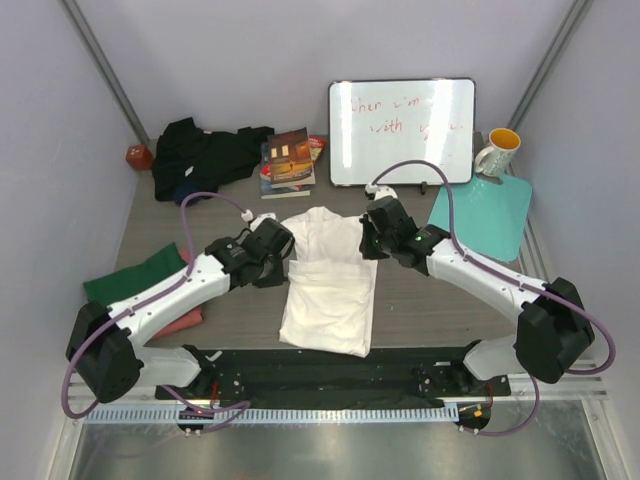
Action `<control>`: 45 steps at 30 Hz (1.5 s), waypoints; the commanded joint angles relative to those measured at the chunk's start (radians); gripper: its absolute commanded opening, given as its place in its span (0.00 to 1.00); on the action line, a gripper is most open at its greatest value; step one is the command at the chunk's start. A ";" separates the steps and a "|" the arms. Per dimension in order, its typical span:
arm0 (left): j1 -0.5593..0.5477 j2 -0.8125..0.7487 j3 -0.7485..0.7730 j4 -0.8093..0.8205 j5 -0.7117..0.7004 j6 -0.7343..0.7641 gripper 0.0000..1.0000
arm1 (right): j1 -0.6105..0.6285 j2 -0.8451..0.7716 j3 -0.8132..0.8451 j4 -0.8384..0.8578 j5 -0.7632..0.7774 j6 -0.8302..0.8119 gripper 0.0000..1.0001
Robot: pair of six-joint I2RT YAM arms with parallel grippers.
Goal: Fold and stack the t-shirts
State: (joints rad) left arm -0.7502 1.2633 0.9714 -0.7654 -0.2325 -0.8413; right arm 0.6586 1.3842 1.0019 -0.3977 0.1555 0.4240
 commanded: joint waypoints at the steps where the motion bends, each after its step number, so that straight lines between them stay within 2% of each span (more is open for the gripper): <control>1: 0.008 0.063 0.000 0.070 0.027 0.034 0.00 | 0.044 -0.047 -0.054 0.074 -0.091 0.051 0.01; 17: 0.009 0.258 0.047 0.211 0.128 0.073 0.00 | 0.277 -0.074 -0.157 0.065 -0.024 0.185 0.01; 24: 0.014 0.363 0.110 0.256 0.122 0.107 0.00 | 0.305 -0.036 -0.227 0.118 -0.010 0.213 0.01; 33: 0.032 0.447 0.188 0.290 0.137 0.119 0.00 | 0.329 0.099 -0.279 0.218 -0.023 0.216 0.01; 45: 0.101 0.557 0.265 0.290 0.170 0.140 0.00 | 0.348 0.167 -0.352 0.315 -0.024 0.259 0.01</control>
State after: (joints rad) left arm -0.6674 1.7863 1.1934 -0.5030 -0.0811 -0.7231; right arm 0.9939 1.4975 0.6880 -0.1120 0.1211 0.6567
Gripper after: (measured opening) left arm 0.003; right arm 0.018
